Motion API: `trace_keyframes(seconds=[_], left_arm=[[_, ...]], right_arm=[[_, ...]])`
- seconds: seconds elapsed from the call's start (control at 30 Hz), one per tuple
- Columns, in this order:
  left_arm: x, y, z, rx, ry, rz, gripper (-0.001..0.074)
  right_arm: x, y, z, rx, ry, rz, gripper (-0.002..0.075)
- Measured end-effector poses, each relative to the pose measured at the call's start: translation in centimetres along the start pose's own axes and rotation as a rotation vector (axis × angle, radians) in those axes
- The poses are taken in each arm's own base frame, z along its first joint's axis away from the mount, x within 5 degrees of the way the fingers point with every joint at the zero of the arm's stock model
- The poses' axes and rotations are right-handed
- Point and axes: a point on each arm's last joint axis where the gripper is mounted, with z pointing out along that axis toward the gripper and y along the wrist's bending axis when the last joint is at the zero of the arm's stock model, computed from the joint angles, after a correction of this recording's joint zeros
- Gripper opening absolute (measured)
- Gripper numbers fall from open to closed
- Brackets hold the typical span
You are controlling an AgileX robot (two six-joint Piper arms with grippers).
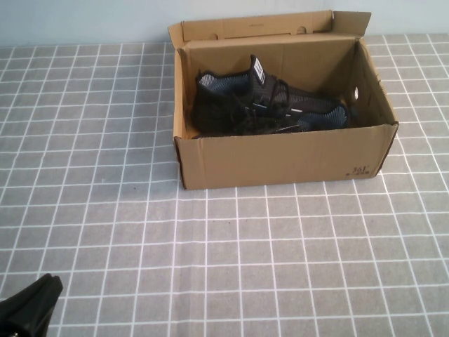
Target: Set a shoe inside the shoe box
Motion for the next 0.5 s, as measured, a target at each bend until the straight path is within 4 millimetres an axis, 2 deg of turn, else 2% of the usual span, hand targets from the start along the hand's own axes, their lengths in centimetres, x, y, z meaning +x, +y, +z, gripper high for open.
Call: trace_keyframes(seconds=[0.4, 0.5], left_arm=[[-0.01, 0.0, -0.02, 0.0, -0.002, -0.001, -0.0001], [0.0, 0.01, -0.02, -0.001, -0.001, -0.012, -0.0001]], right_arm=[[0.53, 0.06, -0.02, -0.007, 0.058, 0.0, -0.0016], [0.54, 0.01, -0.02, -0.003, 0.059, -0.044, -0.0016]])
